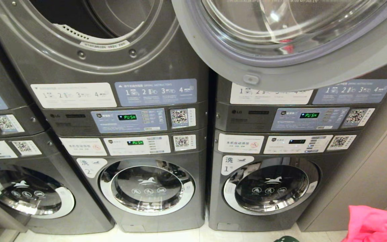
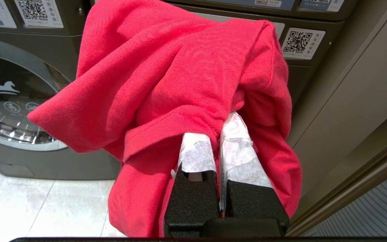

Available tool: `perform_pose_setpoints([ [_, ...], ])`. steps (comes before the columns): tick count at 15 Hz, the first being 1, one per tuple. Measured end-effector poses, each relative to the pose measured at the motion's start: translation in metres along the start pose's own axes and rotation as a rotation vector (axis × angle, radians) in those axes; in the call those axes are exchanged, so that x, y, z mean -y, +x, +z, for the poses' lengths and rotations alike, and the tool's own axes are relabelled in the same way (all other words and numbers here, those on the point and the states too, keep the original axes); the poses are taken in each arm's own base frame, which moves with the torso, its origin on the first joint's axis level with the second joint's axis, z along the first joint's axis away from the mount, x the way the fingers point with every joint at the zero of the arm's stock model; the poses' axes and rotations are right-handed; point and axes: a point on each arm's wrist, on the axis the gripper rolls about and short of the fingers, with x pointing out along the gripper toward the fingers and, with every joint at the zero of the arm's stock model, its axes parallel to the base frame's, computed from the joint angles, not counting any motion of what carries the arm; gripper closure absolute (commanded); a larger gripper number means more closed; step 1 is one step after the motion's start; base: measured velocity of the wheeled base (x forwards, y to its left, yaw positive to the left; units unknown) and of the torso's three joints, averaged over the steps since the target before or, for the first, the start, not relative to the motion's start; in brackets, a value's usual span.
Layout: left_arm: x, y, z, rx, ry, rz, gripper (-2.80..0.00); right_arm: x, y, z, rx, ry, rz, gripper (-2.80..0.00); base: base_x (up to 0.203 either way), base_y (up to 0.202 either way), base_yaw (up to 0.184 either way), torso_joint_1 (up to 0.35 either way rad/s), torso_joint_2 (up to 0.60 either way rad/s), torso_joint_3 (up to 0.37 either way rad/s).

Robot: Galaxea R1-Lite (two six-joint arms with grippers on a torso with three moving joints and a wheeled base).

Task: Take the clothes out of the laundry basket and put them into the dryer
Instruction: Put the clothes in the dryer

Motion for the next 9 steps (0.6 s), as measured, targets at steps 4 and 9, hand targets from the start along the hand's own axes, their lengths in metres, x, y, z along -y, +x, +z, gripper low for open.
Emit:
perform_pose_setpoints([
  [4, 0.0000, 0.0000, 0.0000, 0.000, 0.000, 0.000, 0.00, 0.0000, 0.0000, 0.0000, 0.000, 0.001, 0.000, 0.00, 0.000, 0.000, 0.000, 0.071, -0.14, -0.072],
  [9, 0.0000, 0.0000, 0.0000, 0.000, 0.000, 0.000, 0.00, 0.0000, 0.0000, 0.0000, 0.000, 0.002, 0.000, 0.00, 0.000, 0.000, 0.000, 0.065, -0.13, -0.068],
])
